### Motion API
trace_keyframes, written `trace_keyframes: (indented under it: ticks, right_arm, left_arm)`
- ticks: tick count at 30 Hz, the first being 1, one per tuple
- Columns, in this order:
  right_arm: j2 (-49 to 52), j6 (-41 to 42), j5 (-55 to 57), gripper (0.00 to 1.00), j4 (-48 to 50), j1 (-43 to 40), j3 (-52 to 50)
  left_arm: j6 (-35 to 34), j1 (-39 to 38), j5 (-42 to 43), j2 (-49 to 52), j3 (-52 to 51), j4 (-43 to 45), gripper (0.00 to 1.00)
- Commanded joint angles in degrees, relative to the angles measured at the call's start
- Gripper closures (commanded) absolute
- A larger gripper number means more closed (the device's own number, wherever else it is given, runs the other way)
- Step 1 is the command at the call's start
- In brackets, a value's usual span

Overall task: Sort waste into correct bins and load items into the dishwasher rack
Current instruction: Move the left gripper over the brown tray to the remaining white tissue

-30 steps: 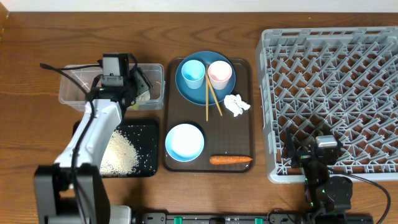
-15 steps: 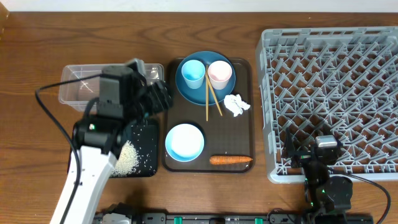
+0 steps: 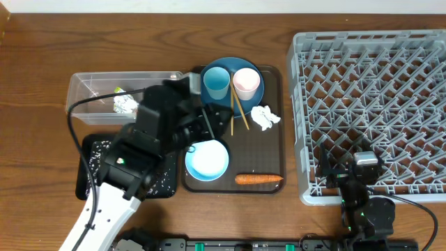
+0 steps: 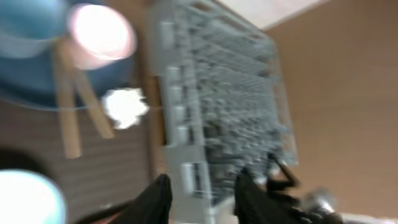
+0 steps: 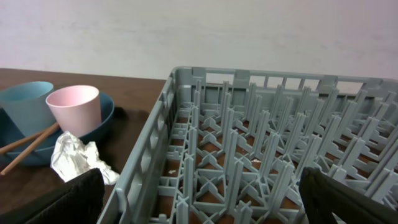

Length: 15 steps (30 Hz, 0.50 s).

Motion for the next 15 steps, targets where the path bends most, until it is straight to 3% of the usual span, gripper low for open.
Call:
trace_keyframes:
  ticks: [1,8,15]
  right_arm:
    - [-0.1,-1.0,-0.2,0.01,-0.2,-0.5,-0.2]
    - [-0.1,-1.0,-0.2,0.01,-0.2,-0.5,-0.2]
    - [-0.1,-1.0,-0.2,0.01,-0.2,-0.5,-0.2]
  left_arm:
    - [-5.8,-4.3,3.4,-0.3,1.1,3.7,0.66]
    - [-7.0,-12.7,-4.8,1.8,1.1,9.1,0.67]
    - [-8.9,-13.6,-5.5,10.1,3.1,11.3,0.66]
